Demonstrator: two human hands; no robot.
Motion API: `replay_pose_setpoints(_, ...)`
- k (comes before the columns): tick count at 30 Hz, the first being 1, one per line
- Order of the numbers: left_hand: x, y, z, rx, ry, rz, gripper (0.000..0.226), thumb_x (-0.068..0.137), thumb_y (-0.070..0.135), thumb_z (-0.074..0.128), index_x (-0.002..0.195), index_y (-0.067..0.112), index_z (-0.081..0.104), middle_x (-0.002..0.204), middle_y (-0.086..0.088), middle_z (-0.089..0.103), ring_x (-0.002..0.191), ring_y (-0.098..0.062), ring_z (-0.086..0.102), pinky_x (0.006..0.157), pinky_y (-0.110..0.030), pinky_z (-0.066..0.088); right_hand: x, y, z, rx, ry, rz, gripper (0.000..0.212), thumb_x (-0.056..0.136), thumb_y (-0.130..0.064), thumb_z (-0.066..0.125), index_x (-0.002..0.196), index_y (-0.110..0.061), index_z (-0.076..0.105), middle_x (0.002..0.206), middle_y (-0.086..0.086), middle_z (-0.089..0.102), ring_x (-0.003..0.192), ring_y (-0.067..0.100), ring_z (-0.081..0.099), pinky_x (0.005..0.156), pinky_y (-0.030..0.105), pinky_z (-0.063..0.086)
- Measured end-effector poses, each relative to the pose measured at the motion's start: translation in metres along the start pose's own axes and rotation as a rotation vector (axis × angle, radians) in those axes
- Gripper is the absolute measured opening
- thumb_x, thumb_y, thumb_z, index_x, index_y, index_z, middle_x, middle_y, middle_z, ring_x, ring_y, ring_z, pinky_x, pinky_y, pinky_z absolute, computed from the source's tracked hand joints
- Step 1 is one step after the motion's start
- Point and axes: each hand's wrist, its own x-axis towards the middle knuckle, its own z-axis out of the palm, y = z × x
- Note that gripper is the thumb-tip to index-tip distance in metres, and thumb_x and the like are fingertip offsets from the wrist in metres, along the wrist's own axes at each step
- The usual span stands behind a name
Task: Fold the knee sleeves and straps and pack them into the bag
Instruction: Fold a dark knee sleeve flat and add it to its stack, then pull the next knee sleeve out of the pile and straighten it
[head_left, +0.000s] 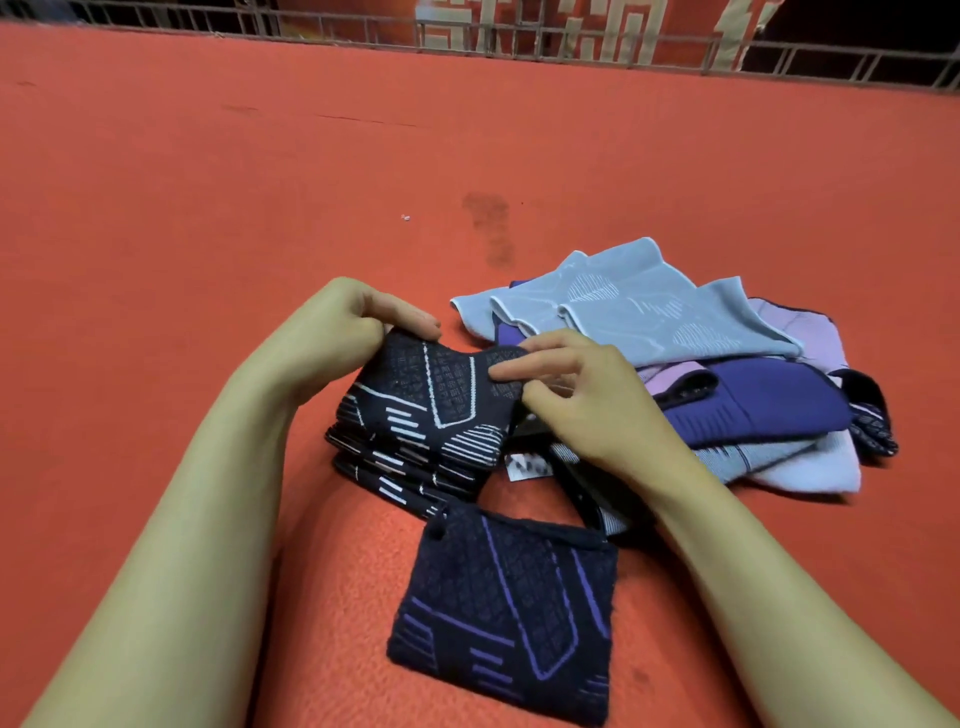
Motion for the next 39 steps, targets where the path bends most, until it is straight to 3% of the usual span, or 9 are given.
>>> replay_pose_setpoints(4,0.005,-0.008,0.006,0.127,0.062,-0.014,0.064,0.083,-0.01,0.034,0.087,0.028,0.085,0.101,0.007,0.081,0.106,-0.025,0.073,0.102,-0.047,0.056,-0.001,-0.005,0.001,-0.006,-0.104,0.06,0.04,0.09,-0.001,0.059,0.098,-0.034,0.081,0.118,-0.018,0.057,0.083,-0.008,0.065,0.08,0.005,0.043)
replay_pose_setpoints(10,0.005,0.004,0.021,0.367,0.19,0.156,0.054,0.087,-0.006,0.044,0.093,0.031,0.083,0.1,0.002,0.077,0.087,-0.023,0.069,0.081,-0.035,0.053,-0.003,-0.01,-0.007,-0.138,-0.116,-0.01,0.039,0.089,-0.005,0.057,0.107,-0.032,0.079,0.116,-0.012,0.062,0.076,-0.006,0.065,0.077,0.008,0.044)
replay_pose_setpoints(15,0.002,0.013,0.031,0.425,0.218,0.365,0.043,0.083,-0.006,0.053,0.09,0.025,0.082,0.09,0.005,0.069,0.086,-0.022,0.062,0.081,-0.036,0.048,0.001,-0.001,-0.033,-0.341,0.213,-0.118,0.029,0.088,-0.008,0.062,0.103,-0.027,0.079,0.102,-0.012,0.073,0.074,-0.001,0.06,0.077,0.008,0.04)
replay_pose_setpoints(18,0.001,0.022,0.04,0.38,0.204,0.407,0.045,0.08,-0.007,0.052,0.087,0.026,0.082,0.089,0.007,0.071,0.076,-0.011,0.058,0.075,-0.026,0.044,0.004,0.023,-0.052,-0.504,0.305,-0.045,0.026,0.091,-0.023,0.066,0.116,-0.022,0.073,0.112,-0.005,0.071,0.096,0.007,0.058,0.093,0.023,0.038)
replay_pose_setpoints(20,-0.001,0.03,0.052,0.307,0.184,0.4,0.046,0.08,-0.008,0.05,0.088,0.025,0.081,0.089,0.009,0.074,0.077,-0.001,0.062,0.073,-0.018,0.045,0.003,0.038,-0.057,-0.611,0.251,0.103,0.047,0.088,-0.051,0.061,0.125,-0.023,0.068,0.123,-0.002,0.067,0.117,0.023,0.057,0.104,0.033,0.036)
replay_pose_setpoints(24,-0.005,0.036,0.085,0.166,0.101,0.372,0.047,0.085,-0.006,0.047,0.101,0.027,0.077,0.09,0.016,0.076,0.089,-0.003,0.071,0.085,-0.027,0.055,-0.001,0.043,-0.051,-0.733,0.199,0.262,0.065,0.085,-0.071,0.057,0.133,-0.028,0.065,0.133,-0.005,0.061,0.125,0.032,0.048,0.111,0.045,0.036)
replay_pose_setpoints(30,-0.007,0.032,0.101,0.188,0.026,0.316,0.043,0.091,-0.001,0.048,0.109,0.029,0.072,0.091,0.017,0.076,0.088,-0.004,0.072,0.087,-0.031,0.053,0.003,0.052,-0.06,-0.547,0.362,0.12,0.029,0.091,-0.034,0.052,0.101,-0.021,0.077,0.1,0.0,0.075,0.1,0.033,0.064,0.086,0.034,0.043)
replay_pose_setpoints(33,-0.005,0.034,0.1,0.067,0.04,0.257,0.028,0.097,0.008,0.057,0.116,0.025,0.07,0.095,0.013,0.079,0.091,-0.005,0.074,0.092,-0.032,0.056,0.003,0.035,-0.066,-0.264,0.372,0.104,0.027,0.096,-0.019,0.056,0.108,-0.026,0.08,0.094,-0.009,0.076,0.093,0.01,0.066,0.081,0.021,0.046)
replay_pose_setpoints(39,-0.001,0.036,0.093,-0.626,-0.055,0.023,0.047,0.094,0.004,0.068,0.138,0.018,0.058,0.12,-0.008,0.076,0.11,-0.027,0.074,0.088,-0.034,0.062,0.002,0.006,-0.059,-0.001,0.029,-0.007,0.028,0.101,-0.043,0.059,0.117,-0.026,0.076,0.116,-0.014,0.072,0.112,-0.002,0.063,0.099,0.023,0.047)
